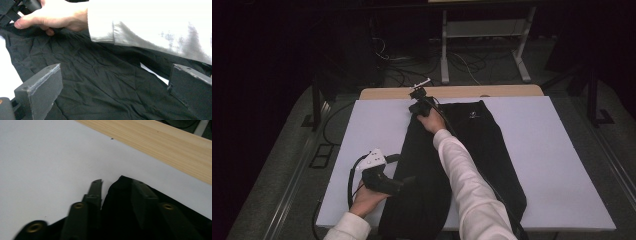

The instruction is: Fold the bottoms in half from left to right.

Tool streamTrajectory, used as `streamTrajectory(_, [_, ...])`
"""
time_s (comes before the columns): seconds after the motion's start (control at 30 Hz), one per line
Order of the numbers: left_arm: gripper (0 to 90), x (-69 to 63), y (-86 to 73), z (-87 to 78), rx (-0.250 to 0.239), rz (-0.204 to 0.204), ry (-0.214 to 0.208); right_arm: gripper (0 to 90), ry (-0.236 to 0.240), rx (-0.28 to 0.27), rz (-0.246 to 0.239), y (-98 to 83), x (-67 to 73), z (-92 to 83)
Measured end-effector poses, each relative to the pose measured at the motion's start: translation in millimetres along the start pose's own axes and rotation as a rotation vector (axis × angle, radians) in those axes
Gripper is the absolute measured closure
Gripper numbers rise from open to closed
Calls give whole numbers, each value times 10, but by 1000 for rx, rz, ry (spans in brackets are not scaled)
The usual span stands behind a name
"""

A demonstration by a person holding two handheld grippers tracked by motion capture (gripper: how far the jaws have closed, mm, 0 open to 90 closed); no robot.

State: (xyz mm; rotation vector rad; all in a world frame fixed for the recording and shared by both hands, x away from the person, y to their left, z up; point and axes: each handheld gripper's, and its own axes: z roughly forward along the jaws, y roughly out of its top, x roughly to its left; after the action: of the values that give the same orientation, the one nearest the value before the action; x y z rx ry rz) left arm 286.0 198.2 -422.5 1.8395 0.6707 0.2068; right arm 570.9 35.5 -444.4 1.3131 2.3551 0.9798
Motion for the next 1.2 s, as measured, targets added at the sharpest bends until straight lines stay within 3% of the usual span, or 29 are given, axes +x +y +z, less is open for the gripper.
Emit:
streamTrajectory(0.03, [0,1,-1,0,-1,-1,1,755,-3,9,13,11,-4,-4])
streamTrajectory(0.17, [0,-2,-9,-1,5,-2,5,853,9,32,60,19,-37,-11])
streamTrajectory(0.37, [0,4,-18,-15,9,-12,23,867,33,34,67,30,-36,-72])
streamTrajectory(0.57, [0,10,-27,-78,-13,-51,59,870,23,-17,36,3,2,-198])
streamTrajectory(0.67, [0,16,-21,-72,12,-79,90,872,29,-41,47,-31,-10,-274])
streamTrajectory(0.77, [0,-9,-9,-60,49,-81,107,872,30,-39,43,-41,-11,-298])
streamTrajectory(1.0, [0,-89,-38,-81,126,-49,109,872,38,-48,35,-60,-11,-381])
streamTrajectory(1.13, [0,-105,-70,-129,145,-50,104,872,35,-60,39,-68,-33,-444])
streamTrajectory(1.2, [0,-103,-88,-160,145,-70,101,872,33,-66,38,-73,-41,-472])
